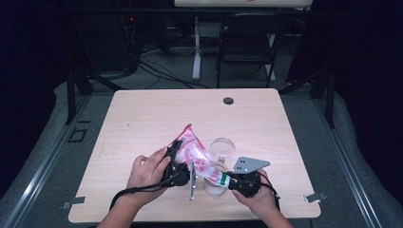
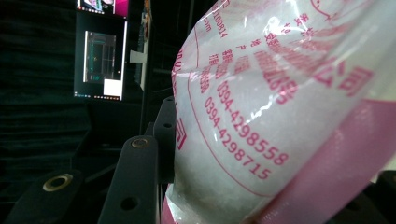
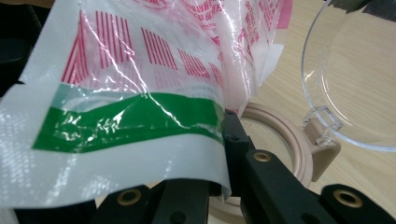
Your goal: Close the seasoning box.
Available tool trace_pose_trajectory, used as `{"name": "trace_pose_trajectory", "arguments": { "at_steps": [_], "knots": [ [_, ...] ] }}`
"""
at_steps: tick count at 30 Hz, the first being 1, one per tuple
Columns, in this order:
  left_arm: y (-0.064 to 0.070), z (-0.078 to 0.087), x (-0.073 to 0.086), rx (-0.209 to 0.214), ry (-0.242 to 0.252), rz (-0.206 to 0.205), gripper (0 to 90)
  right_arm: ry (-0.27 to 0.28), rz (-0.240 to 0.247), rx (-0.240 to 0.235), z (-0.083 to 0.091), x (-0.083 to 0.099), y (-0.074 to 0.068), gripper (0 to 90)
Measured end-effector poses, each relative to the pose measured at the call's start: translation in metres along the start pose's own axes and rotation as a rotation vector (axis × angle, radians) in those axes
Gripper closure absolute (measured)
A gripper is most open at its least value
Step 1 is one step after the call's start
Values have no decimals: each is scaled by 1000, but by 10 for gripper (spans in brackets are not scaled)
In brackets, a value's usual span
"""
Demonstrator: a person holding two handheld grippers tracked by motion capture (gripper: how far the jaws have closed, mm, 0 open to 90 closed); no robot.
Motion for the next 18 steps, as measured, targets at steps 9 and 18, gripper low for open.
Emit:
{"name": "trace_pose_trajectory", "arguments": {
  "at_steps": [9,18],
  "knots": [
    [-1,0,-1,5,0,0,621,2,1,2,1,0,0,900],
    [-2,0,-2,4,5,-11,622,4,2,6,1,0,1,900]
  ]
}}
Point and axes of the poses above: each handheld gripper's, and its own axes: z roughly backward along the jaws, x roughly out of its underside, y roughly to its right, the point moved 3 cm from there along -z, roughly forward along the jaws, and after that the axes turned 12 degrees about z, right-handed, at the moved point
